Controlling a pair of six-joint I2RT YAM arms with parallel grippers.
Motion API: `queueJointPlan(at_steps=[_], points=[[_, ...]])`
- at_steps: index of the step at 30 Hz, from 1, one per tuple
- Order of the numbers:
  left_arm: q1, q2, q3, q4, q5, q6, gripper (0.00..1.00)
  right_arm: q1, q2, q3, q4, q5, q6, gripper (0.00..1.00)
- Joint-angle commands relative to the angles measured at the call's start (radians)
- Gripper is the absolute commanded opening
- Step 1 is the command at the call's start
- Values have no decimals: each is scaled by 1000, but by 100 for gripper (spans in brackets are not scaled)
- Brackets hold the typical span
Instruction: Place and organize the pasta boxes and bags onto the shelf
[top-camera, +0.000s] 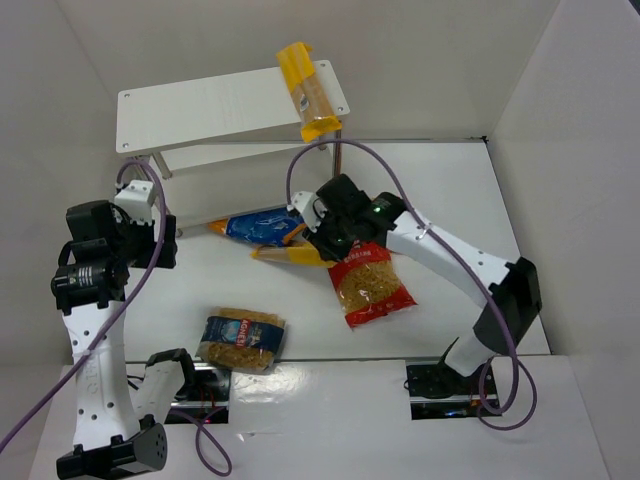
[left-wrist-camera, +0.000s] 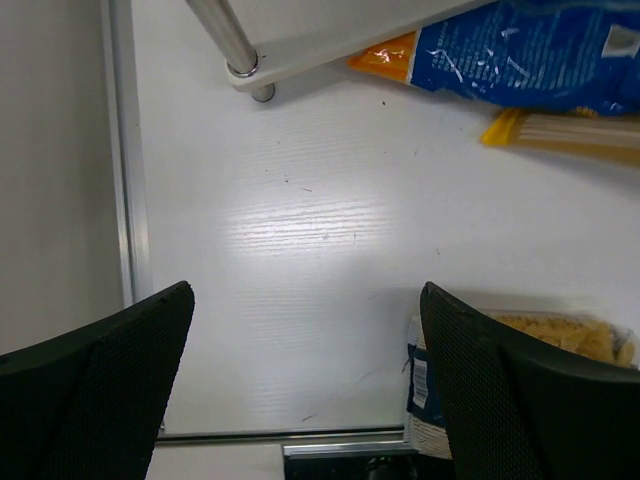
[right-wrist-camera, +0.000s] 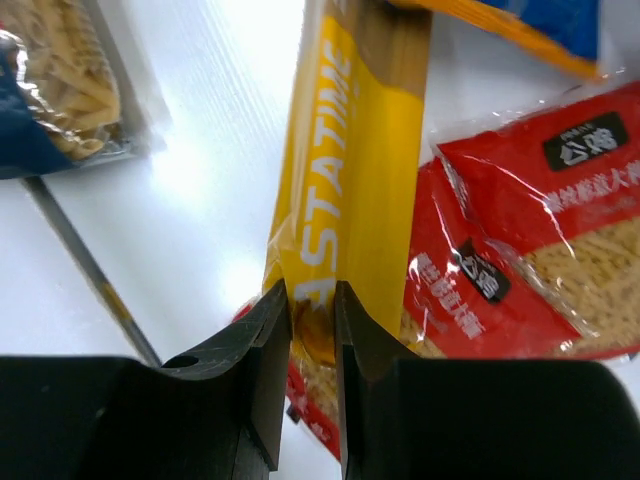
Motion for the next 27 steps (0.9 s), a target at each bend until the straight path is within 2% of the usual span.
queueJointPlan(at_steps=[1, 3, 4, 11, 12, 15, 16, 17, 19, 27], points=[[5, -11, 7, -14, 79, 118, 99, -29, -73, 67, -58, -133, -31, 0], [5, -11, 7, -29, 108, 175, 99, -89, -73, 67, -70, -230, -43, 0], [5, -2, 7, -40, 108, 184, 99, -115, -73, 35, -70, -230, -44, 0], [5, -3, 18, -62, 99, 207, 99, -161, -165, -218, 49, 42, -21, 0], [5, -13, 18, -62, 90, 207, 99, -161, -176, -264, 61, 132, -21, 4], [5, -23, 7, -62, 79, 207, 99, -161, -176, -304, 71, 213, -11, 52], [5, -23, 7, -62, 79, 207, 99, -161, -186, -304, 71, 213, -11, 81], [5, -23, -2, -62, 79, 207, 99, -161, -187, -295, 71, 204, -11, 91], [5, -23, -2, -71, 79, 207, 99, -137, -187, -281, 71, 193, -1, 100], [5, -14, -2, -71, 70, 207, 99, -25, -110, -279, 166, 202, 30, 100]])
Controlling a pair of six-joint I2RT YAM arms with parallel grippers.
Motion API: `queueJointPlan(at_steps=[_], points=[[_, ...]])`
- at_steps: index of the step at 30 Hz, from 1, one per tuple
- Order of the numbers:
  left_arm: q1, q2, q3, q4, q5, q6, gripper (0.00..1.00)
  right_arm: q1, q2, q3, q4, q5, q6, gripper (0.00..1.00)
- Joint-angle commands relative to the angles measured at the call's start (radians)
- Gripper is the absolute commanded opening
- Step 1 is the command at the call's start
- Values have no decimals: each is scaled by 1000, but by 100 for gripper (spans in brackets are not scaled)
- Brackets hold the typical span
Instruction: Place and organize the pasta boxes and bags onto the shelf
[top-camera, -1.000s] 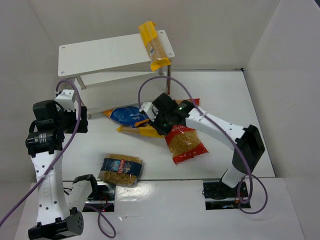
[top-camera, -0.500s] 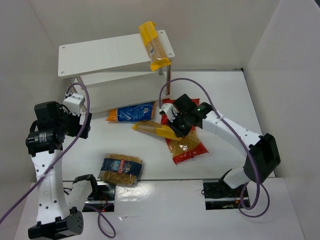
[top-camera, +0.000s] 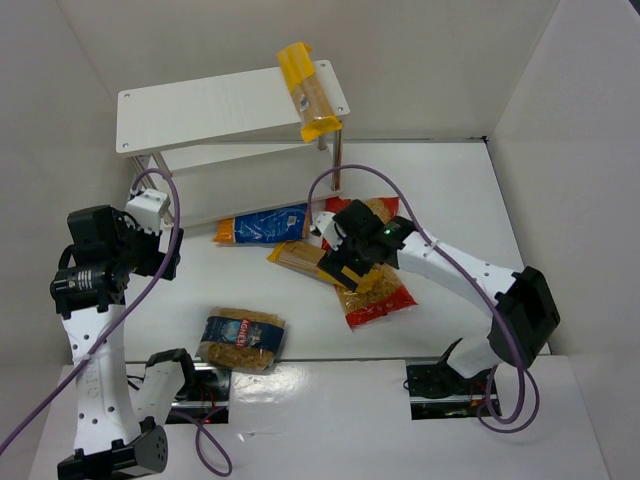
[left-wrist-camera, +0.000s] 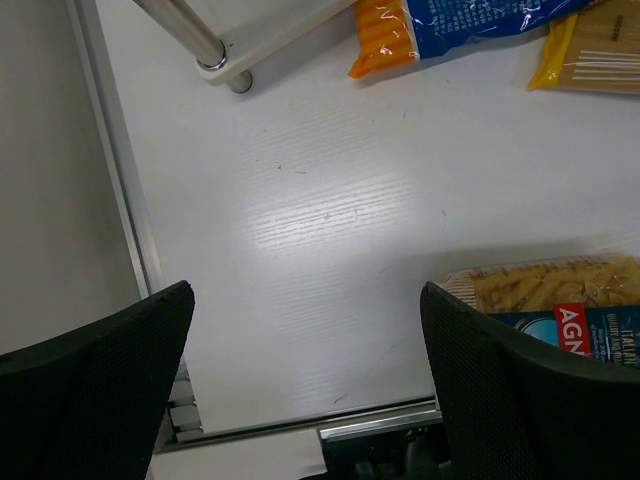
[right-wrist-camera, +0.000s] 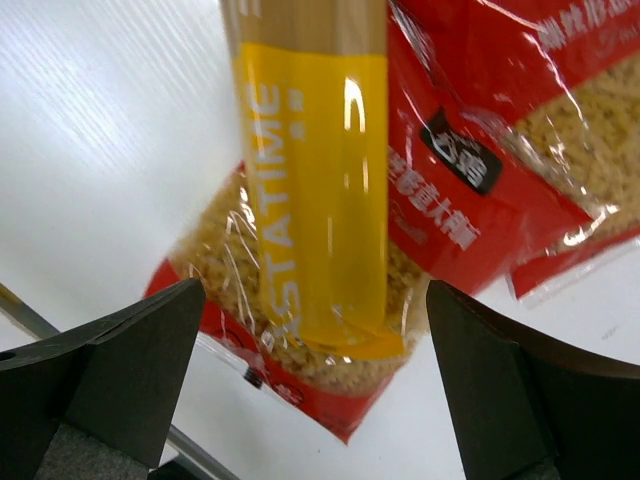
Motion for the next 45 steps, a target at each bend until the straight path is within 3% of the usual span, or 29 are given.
queueJointPlan(at_steps=[1, 15, 25, 28, 31, 33, 34, 35, 36, 37, 45], points=[[5, 1, -2, 1, -3, 25, 99, 49, 35, 9, 105, 22, 25, 100], [5, 1, 7, -9, -40, 16, 99, 71, 139, -112, 331, 109, -27, 100], [5, 1, 7, -9, -40, 7, 99, 71, 193, -121, 340, 125, -26, 99], [5, 1, 7, -9, -40, 7, 99, 71, 193, -121, 340, 125, -26, 94], [5, 1, -2, -9, -40, 7, 99, 71, 193, -121, 340, 125, -17, 84], [5, 1, -2, -9, -31, 16, 99, 71, 193, -121, 329, 125, -17, 63], [5, 1, -2, -9, -31, 16, 99, 71, 193, -102, 315, 114, -17, 50], [5, 12, -2, -9, -31, 25, 99, 71, 193, -92, 302, 105, -6, 19], [5, 12, -2, -9, -22, 25, 99, 71, 179, -79, 289, 105, -6, 5], [5, 12, -2, -9, -10, 25, 99, 71, 162, -37, 259, 88, -6, 0], [-4, 139, 44, -145, 251, 200, 98, 50, 125, 257, 26, -251, -98, 0]])
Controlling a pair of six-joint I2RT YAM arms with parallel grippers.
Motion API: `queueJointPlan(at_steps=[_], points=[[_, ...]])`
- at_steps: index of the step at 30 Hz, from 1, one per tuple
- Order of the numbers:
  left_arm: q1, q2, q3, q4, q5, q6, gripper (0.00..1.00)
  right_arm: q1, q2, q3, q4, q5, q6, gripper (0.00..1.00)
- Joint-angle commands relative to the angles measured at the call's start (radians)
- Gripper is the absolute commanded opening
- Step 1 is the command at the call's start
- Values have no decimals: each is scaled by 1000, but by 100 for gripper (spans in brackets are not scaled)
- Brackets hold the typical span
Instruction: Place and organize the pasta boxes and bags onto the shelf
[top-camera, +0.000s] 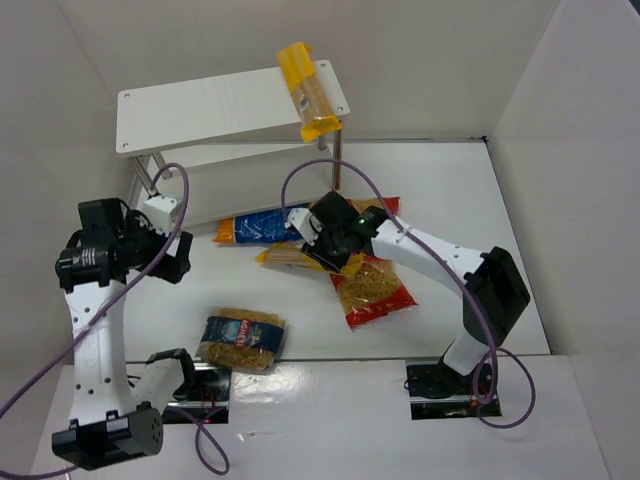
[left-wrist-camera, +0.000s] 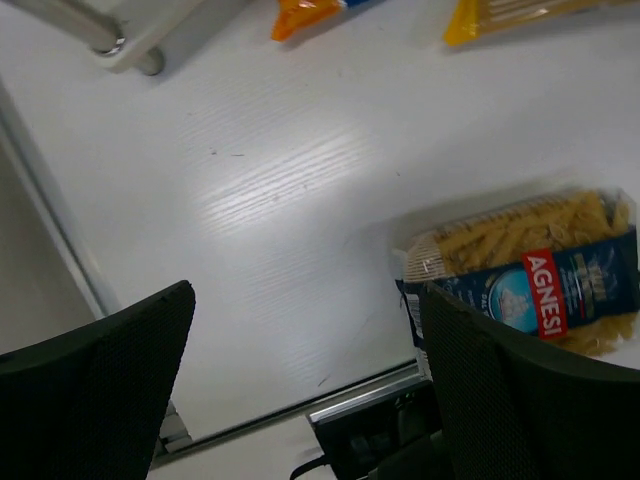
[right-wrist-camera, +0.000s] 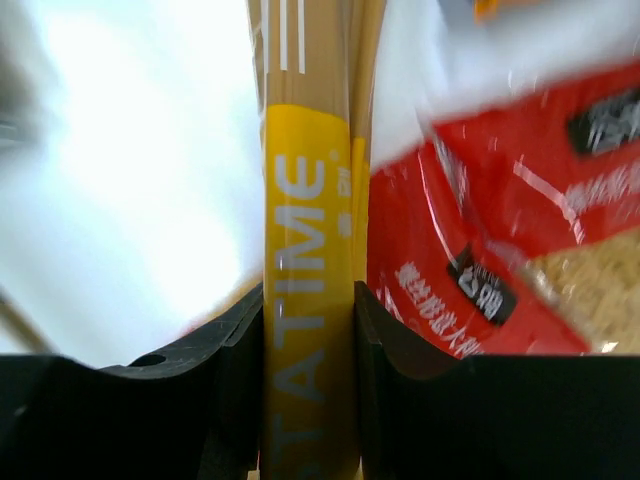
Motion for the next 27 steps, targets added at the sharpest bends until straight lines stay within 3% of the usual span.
queueJointPlan(at_steps=[1, 9, 10, 14, 18, 27], points=[[-27, 63, 51, -98, 167, 139, 98, -11, -48, 143, -54, -231, -45, 0], [-76, 123, 59, -149, 233, 364, 94, -55, 12, 177, -134, -436, -100, 0], [-76, 123, 50, -166, 247, 443, 93, -69, 27, 189, -147, -478, -114, 0], [-76, 13, -19, -162, 308, 622, 89, -89, 82, 281, -223, -567, -145, 0], [-76, -87, -77, -52, 337, 641, 87, -126, 145, 424, -319, -686, -169, 0], [-76, -153, -136, -31, 434, 681, 87, -137, 250, 649, -443, -810, -214, 0]])
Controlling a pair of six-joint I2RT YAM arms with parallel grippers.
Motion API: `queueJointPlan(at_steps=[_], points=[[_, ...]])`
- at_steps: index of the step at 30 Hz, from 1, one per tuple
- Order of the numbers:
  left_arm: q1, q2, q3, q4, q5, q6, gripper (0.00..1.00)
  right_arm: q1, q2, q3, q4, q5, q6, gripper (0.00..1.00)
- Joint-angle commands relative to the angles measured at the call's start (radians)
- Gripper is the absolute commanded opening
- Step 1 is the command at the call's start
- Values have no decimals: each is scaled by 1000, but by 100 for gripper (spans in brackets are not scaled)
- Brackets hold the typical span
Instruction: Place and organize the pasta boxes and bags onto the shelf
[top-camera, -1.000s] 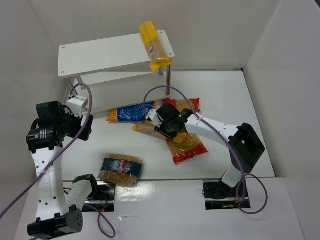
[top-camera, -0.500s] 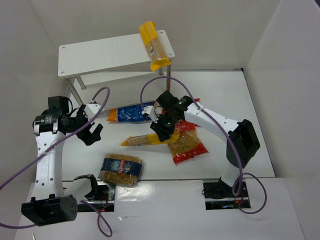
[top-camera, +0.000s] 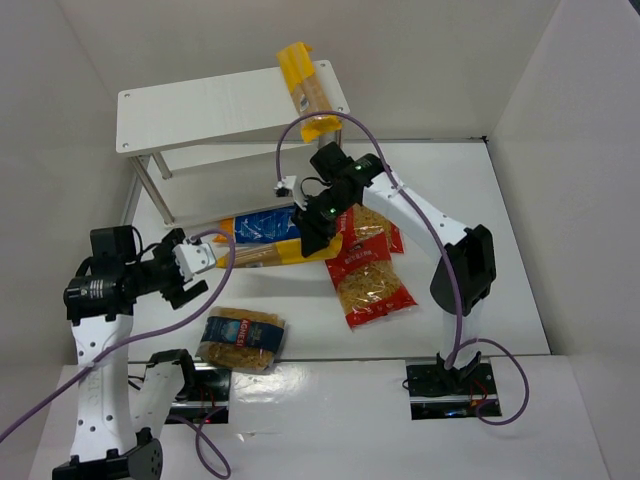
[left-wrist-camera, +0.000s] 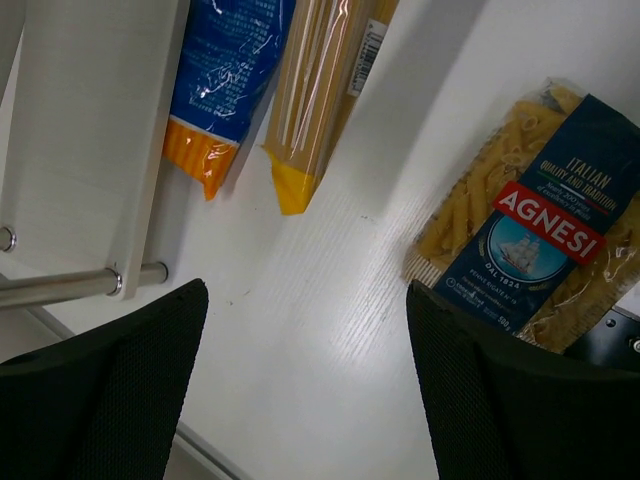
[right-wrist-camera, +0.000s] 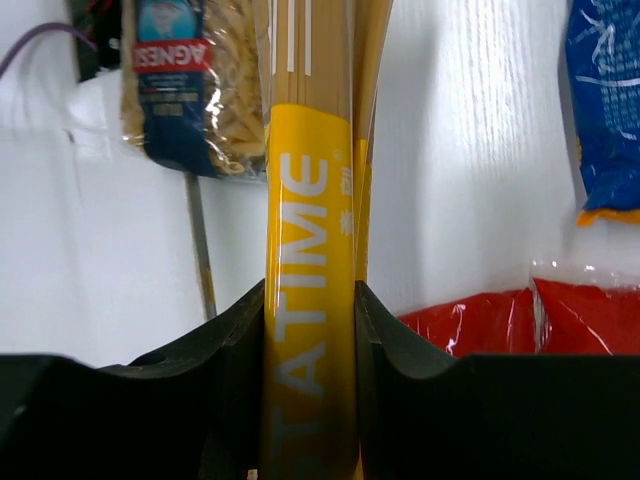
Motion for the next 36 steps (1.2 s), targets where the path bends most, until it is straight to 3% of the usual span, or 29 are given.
queueJointPlan(at_steps=[1, 10, 24, 36], points=[[-4, -7, -11, 31, 104, 51, 87, 2, 1, 129, -45, -171, -35, 0], [-4, 61, -11, 51, 130, 62, 88, 2, 49, 325, -133, -262, -44, 0], [-4, -8, -100, 367, 46, -81, 91, 2, 144, 499, -210, -381, -53, 0], [-4, -8, -100, 376, 55, -67, 91, 39, 213, 618, -219, -421, -44, 0]])
